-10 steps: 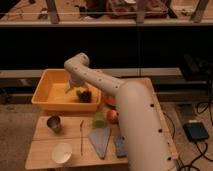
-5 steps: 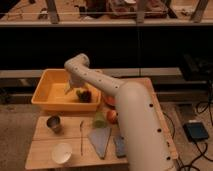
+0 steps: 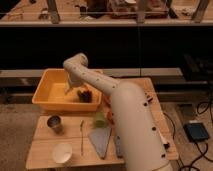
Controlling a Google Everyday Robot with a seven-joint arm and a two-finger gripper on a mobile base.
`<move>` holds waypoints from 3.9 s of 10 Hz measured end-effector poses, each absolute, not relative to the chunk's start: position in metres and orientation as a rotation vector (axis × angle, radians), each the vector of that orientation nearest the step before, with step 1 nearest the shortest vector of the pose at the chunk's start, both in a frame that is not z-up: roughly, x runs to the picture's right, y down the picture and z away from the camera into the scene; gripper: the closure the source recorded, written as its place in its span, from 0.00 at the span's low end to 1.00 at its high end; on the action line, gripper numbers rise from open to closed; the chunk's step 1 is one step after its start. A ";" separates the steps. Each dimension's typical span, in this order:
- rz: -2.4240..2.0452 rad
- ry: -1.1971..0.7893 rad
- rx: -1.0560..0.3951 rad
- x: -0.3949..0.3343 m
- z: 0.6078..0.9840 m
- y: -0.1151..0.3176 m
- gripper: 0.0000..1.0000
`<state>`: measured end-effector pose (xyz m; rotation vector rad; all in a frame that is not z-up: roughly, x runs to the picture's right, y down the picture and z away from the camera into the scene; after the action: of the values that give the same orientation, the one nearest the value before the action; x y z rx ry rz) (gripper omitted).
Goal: Place pepper in paper cup
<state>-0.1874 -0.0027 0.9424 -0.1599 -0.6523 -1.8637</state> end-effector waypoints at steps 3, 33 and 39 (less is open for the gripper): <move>-1.930 -0.657 -0.146 -0.182 0.952 0.002 0.20; -2.166 -0.742 -0.063 -0.204 0.975 0.008 0.20; -2.175 -0.780 -0.030 -0.216 0.980 0.016 0.20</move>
<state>-0.2156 0.0160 0.9804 -0.0301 -0.7797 -2.1755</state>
